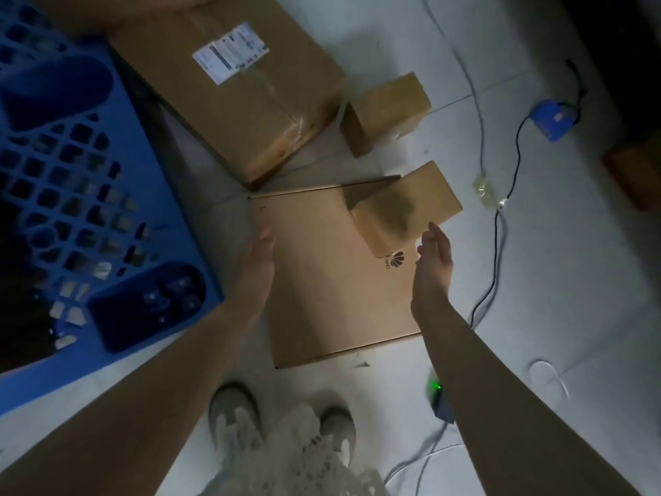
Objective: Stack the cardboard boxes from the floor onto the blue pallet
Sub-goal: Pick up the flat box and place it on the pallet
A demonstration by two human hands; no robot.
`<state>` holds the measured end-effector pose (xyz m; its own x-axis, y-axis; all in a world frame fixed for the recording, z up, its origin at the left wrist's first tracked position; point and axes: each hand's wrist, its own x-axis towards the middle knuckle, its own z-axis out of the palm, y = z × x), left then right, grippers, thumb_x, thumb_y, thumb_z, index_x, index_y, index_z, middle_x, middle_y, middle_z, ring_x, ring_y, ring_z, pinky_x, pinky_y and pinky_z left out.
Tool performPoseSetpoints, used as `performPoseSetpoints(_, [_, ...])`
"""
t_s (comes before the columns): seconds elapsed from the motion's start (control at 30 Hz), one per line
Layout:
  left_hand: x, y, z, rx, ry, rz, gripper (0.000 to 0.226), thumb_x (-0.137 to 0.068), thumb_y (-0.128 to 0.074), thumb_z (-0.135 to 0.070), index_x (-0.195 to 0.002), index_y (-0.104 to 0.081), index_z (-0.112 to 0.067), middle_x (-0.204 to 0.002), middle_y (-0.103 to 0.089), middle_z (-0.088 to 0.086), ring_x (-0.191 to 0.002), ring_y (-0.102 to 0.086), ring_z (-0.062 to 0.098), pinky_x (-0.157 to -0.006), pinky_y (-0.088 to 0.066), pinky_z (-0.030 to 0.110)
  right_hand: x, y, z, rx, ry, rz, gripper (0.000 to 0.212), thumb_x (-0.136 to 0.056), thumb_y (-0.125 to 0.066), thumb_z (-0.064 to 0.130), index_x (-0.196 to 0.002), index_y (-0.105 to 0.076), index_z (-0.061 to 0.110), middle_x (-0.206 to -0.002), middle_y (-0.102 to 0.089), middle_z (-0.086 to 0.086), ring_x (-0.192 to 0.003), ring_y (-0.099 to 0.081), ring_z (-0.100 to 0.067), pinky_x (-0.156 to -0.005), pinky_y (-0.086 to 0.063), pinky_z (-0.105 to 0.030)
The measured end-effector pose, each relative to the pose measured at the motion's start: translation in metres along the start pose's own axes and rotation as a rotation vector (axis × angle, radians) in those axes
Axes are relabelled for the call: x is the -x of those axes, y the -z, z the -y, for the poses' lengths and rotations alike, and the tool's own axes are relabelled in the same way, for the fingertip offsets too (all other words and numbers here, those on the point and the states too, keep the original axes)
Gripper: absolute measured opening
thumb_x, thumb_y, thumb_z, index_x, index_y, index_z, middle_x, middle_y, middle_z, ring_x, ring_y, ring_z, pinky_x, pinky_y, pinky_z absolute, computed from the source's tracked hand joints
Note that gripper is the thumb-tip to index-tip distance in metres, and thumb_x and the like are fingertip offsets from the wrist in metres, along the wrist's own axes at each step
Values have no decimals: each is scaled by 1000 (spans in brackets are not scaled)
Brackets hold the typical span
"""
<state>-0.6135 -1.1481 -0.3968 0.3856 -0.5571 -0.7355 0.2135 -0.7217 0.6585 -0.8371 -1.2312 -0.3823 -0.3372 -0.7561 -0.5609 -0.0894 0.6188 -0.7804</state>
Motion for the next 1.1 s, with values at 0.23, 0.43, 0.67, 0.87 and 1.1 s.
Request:
performPoseSetpoints(0.23, [-41,-18,64,-136,5,-118,42,-100,-37,-36,-142,-35,-34,-158,-24,1,-144,-23,22,-118,-18,45,-51,4,-85,17,-99,-23,76,-90,-57,54,-152,-20,31,-159,-24,2,-142,-30,-19,-101,-27,-33])
performPoseSetpoints(0.43, [-46,-29,97,-179,110,-218,67,-97,-47,-38,-152,-20,-12,-155,-31,10,-134,-38,24,-98,-30,22,-74,7,-117,400,-162,-16,88,-84,-44,74,-154,-14,31,-161,-22,-5,-147,-17,-33,-117,-9,-58])
performPoseSetpoints(0.67, [-41,-23,106,28,195,-105,75,-89,-60,-38,-151,-21,-23,-146,-40,4,-121,-48,23,-92,-40,33,-70,1,-107,527,-204,30,85,-79,-48,77,-149,-22,36,-148,-27,-7,-136,-24,-33,-112,-23,-58])
performPoseSetpoints(0.87, [-8,8,81,29,169,-95,79,-85,-63,-38,-151,-19,-34,-149,-37,1,-128,-44,26,-107,-37,51,-38,6,-70,685,-195,-18,91,-78,-56,73,-149,-24,26,-146,-29,-12,-134,-29,-33,-111,-27,-55])
performPoseSetpoints(1.1, [56,52,23,-94,96,-117,87,-78,-68,-44,-149,-19,-38,-151,-30,3,-130,-39,29,-107,-35,54,41,28,-24,664,-252,-14,91,-75,-62,69,-146,-30,21,-138,-30,-12,-128,-29,-33,-106,-32,-54])
